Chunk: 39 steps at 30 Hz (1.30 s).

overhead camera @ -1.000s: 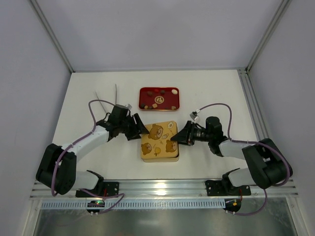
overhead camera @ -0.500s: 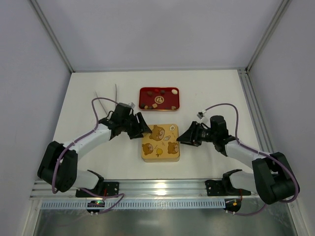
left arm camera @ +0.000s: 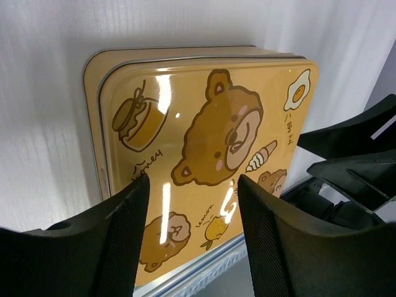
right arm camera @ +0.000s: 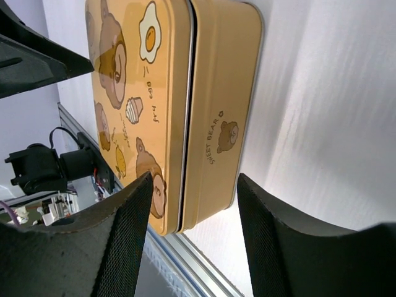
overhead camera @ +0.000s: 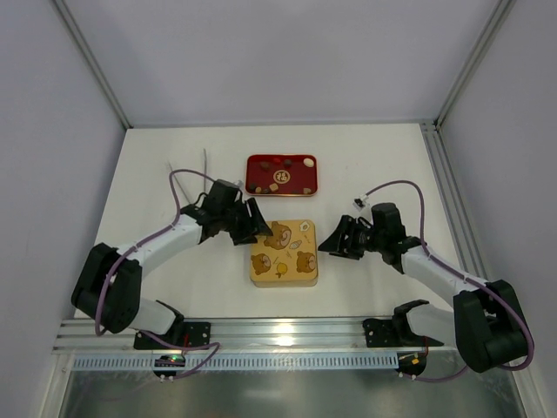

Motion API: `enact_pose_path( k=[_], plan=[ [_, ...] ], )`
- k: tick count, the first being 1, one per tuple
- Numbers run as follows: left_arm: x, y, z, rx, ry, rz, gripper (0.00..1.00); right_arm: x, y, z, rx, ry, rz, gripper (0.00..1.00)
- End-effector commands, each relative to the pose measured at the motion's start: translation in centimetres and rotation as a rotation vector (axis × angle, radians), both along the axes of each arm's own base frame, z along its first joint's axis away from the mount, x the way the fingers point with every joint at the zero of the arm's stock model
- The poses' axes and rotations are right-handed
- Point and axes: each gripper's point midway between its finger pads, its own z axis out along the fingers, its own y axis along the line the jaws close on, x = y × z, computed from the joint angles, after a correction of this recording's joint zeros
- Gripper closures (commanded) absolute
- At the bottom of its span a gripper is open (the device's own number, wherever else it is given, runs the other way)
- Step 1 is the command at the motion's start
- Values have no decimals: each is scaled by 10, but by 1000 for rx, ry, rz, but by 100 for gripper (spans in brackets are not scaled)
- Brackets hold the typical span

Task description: Pack the chocolate

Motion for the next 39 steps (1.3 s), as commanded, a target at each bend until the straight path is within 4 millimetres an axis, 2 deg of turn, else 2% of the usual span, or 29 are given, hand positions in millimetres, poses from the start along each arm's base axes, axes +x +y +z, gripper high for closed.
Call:
enact_pose_path(
  k=[1, 9, 12, 16, 17, 19, 25, 30, 39],
  plan=[
    [7, -6, 9, 8, -28, -11, 42, 11, -3, 10, -50, -57, -4, 41],
    [13, -4, 34, 13, -102, -23, 34, 14, -5, 11, -82, -70, -16, 40],
    [17, 6, 43, 52, -126, -4, 34, 14, -5, 12, -83, -72, -17, 40],
    [15, 31, 38, 100, -110, 42, 36, 14, -5, 14, -78, -77, -17, 38],
    [11, 36, 31, 111, -93, 46, 36, 14, -5, 15, -81, -82, -18, 37],
    [8, 40, 29, 112, -91, 45, 37, 15, -4, 17, -89, -89, -16, 36],
    [-8, 35, 7, 86, -28, -6, 38, 18, 6, 22, -109, -101, -7, 36],
    [-7, 31, 2, 64, -29, -13, 34, 20, 19, 23, -127, -105, 14, 36],
    [-5, 23, -9, 49, 7, -37, 33, 25, 20, 18, -164, -91, 1, 36]
  ],
)
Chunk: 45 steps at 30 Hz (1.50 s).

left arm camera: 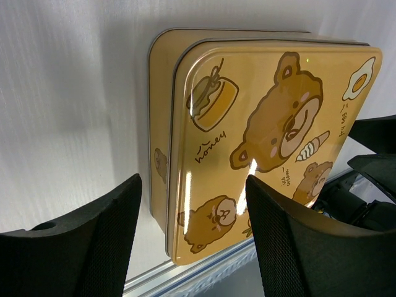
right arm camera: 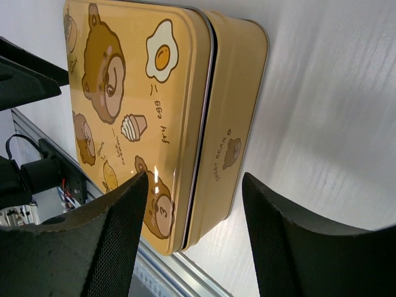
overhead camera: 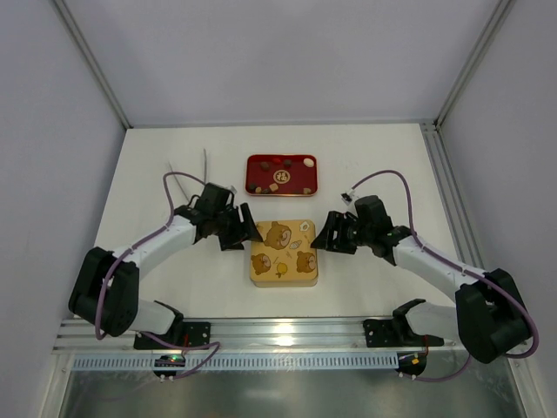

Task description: Pack the chocolate

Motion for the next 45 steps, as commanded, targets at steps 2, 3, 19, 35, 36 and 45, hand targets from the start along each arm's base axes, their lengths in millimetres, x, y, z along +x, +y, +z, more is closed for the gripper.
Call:
enact_pose_path(
  k=[2, 3, 19, 35, 36, 45],
  plan=[
    [8, -13, 7, -50, -32, -28, 33, 16, 4, 14, -6, -51, -21, 36],
    [8, -14, 7, -51, -31, -30, 33, 16, 5, 14, -7, -50, -20, 36],
    [10, -38, 13, -59, -18, -67, 35, 16, 18, 8, -20, -35, 1, 37],
    [2, -33, -11, 47, 54, -69, 38, 10, 19, -13, -54, 16, -3, 43],
    [3, -30, -14, 63, 52, -60, 38, 10, 18, -16, -60, 20, -6, 43],
    [-17, -10, -59, 156, 145, -36, 46, 7, 10, -41, -116, 67, -22, 47]
  ],
)
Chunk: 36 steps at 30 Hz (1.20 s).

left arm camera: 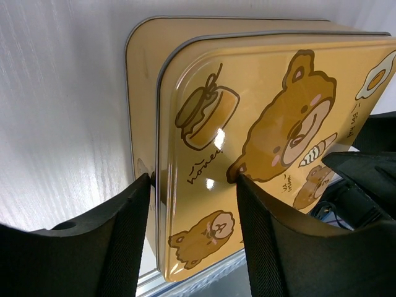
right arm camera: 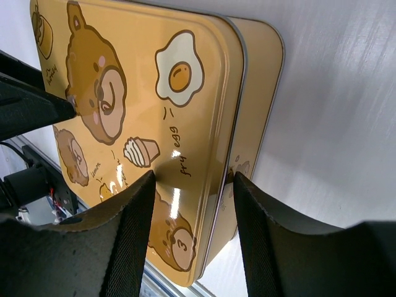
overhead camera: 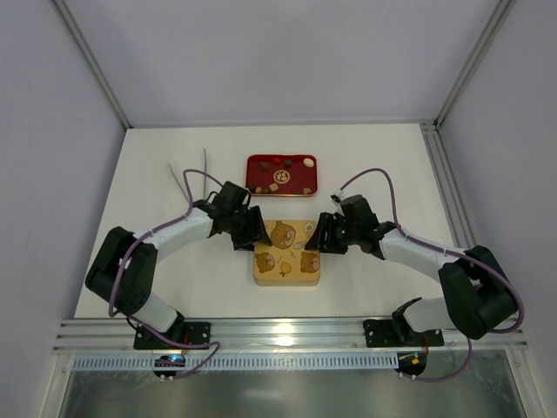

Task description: Pack the chocolate

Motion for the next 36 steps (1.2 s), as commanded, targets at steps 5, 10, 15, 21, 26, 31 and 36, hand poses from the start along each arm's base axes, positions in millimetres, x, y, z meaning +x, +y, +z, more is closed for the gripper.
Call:
enact_pose_path(
  k=[5, 10, 15, 21, 26, 31, 36],
  plan=[
    [-25, 21, -53, 106, 105, 29, 50, 1, -12, -23, -92, 17, -29, 47],
    [-19, 18, -42, 92, 74, 19, 50, 3, -11, -14, -84, -3, -28, 46],
    [-5, 17, -12, 104, 13, -18, 45, 12, -11, 6, -94, -48, -21, 41],
    [27, 23, 38, 100, -117, -27, 30, 25, -11, 37, -89, -112, -30, 32],
    [49, 38, 89, 82, -230, -49, 24, 42, -16, 74, -80, -196, -47, 23],
    [45, 44, 137, 62, -353, -71, 21, 46, -28, 136, -65, -360, -65, 9],
    [26, 53, 175, 26, -446, -66, 20, 42, -58, 195, -96, -522, -167, 0]
  ],
)
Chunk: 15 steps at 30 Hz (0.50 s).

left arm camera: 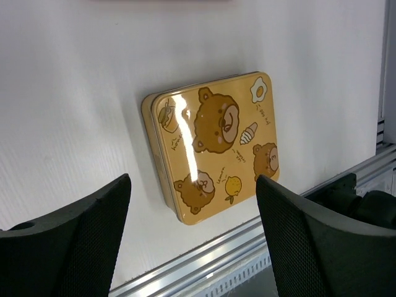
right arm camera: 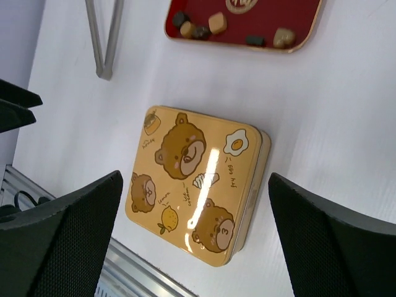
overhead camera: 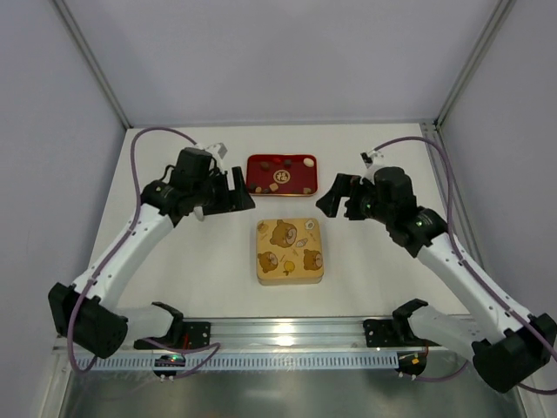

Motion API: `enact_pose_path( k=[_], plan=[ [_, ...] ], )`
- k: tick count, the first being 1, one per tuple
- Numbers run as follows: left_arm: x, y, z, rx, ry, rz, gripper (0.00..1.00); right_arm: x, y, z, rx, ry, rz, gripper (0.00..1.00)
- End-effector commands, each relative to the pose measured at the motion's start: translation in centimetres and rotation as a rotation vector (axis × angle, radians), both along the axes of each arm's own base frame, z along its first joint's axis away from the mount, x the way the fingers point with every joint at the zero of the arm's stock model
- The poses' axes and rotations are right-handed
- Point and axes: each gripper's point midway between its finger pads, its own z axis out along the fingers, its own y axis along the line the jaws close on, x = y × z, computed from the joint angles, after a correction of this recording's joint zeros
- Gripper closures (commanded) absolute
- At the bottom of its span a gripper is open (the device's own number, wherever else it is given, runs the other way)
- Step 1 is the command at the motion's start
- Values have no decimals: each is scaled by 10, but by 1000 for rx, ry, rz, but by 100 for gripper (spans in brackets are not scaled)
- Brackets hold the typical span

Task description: Pack the chocolate

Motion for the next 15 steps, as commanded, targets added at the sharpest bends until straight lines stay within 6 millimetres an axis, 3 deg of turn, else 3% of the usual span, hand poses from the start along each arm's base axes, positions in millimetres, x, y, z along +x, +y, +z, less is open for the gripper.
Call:
enact_pose_path(
  k=[1, 2, 5, 10, 15],
  plan=[
    [-21, 13, 34, 0, -87, -25, 20, -3, -28, 46, -45, -143, -88, 0],
    [-25, 16, 39, 0, -103, -24, 19, -8, -35, 60, -36, -183, -103, 0],
    [-41, 29, 51, 11, -162, -21, 17, -18, -57, 66, -87, -205, -171, 0],
    [-59, 40, 53, 18, -192, -25, 16, -30, -75, 63, -115, -225, -216, 0],
    [-64, 39, 51, 6, -183, -34, 15, -31, -84, 63, -114, -244, -264, 0]
  ],
)
